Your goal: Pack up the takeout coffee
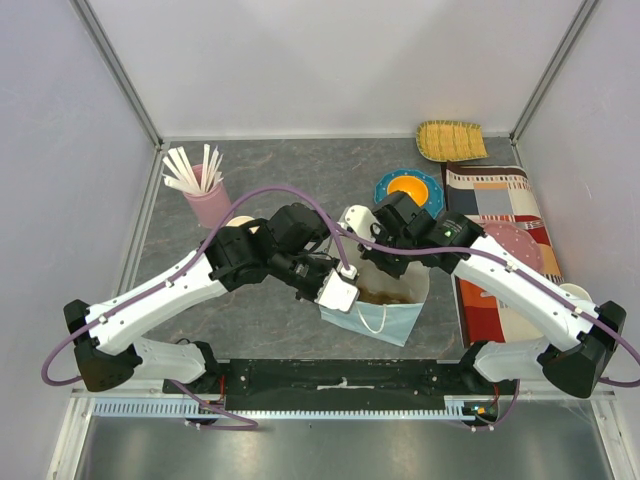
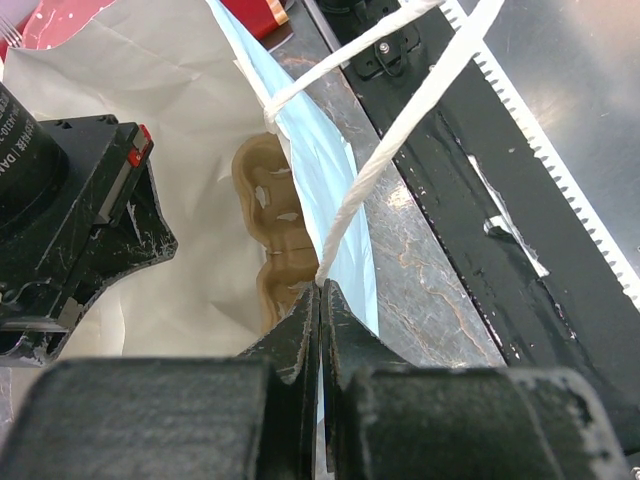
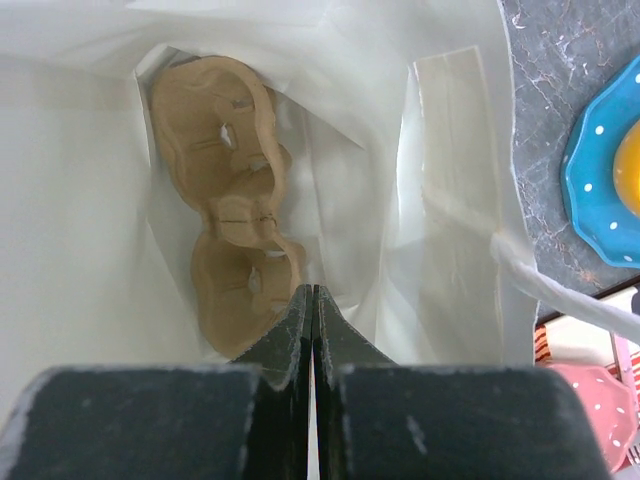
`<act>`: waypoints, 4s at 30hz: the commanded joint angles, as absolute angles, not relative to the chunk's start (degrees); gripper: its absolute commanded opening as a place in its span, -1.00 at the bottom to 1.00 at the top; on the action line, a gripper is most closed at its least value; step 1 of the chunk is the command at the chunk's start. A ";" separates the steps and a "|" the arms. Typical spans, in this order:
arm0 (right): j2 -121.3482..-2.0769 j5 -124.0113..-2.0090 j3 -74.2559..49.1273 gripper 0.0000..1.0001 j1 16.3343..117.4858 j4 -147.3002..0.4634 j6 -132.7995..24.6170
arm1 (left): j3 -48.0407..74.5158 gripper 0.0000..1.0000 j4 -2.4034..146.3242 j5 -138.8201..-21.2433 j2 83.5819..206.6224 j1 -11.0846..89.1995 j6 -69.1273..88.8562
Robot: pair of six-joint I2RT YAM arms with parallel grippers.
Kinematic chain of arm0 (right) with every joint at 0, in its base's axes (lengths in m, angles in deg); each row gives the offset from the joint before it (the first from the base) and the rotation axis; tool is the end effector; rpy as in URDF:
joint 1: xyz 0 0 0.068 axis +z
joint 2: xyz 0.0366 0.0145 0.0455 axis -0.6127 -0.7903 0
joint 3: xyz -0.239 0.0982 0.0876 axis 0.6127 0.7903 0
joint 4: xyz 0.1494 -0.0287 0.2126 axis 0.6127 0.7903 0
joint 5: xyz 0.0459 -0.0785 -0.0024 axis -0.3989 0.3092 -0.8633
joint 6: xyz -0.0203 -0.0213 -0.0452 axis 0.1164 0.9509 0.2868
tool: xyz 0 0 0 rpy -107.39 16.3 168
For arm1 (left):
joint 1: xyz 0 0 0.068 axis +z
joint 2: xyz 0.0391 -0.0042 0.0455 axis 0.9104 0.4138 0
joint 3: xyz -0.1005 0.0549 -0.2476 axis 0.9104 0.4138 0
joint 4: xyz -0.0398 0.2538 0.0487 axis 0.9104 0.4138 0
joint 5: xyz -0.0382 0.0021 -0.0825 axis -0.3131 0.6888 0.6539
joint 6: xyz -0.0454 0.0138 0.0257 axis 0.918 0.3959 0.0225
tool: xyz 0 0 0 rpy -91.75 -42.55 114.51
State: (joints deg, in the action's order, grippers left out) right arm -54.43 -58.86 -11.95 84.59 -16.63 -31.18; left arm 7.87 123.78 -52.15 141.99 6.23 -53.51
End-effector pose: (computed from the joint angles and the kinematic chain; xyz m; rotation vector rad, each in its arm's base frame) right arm 0.1703 0.1845 0.3412 -1.3631 2.1829 0.2830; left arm 0.1102 -0.2271 0.3751 2.0503 1.0287 -0.8026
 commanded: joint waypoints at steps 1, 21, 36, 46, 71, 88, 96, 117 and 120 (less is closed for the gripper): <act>-53.67 -60.99 -13.83 -0.88 84.72 -20.57 -34.26 | 5.95 -0.95 123.81 -52.25 141.94 6.41 -55.94; -51.82 -52.74 -20.95 -0.25 84.98 -21.73 -42.53 | 22.91 -0.95 79.45 -101.34 137.54 -1.32 -74.85; -46.20 -46.23 -12.79 -0.19 85.07 -20.58 -50.78 | 27.31 -0.96 98.23 -70.03 128.85 -5.11 -52.61; -44.18 -46.84 -4.69 -0.16 87.08 -18.82 -55.02 | 29.16 -0.95 100.87 -60.08 130.08 -5.37 -46.54; -41.98 -71.81 -6.81 0.24 90.42 -10.21 -4.92 | 34.69 -0.95 101.92 -56.91 122.17 -0.01 -78.87; -39.43 -65.74 -21.03 0.37 94.38 -25.22 -21.33 | 28.89 -0.95 99.21 -62.36 127.09 1.22 -93.21; -44.96 -40.37 -36.75 0.47 94.30 -18.93 -50.32 | 27.40 -0.95 97.44 -62.45 128.93 1.22 -89.70; -50.23 -36.64 -40.36 0.96 90.43 -1.87 -79.88 | 35.57 0.36 96.12 -62.89 119.71 1.13 -79.68; -54.89 -37.00 -47.56 0.96 89.91 0.95 -80.85 | 35.14 0.77 96.91 -62.37 115.85 1.13 -73.72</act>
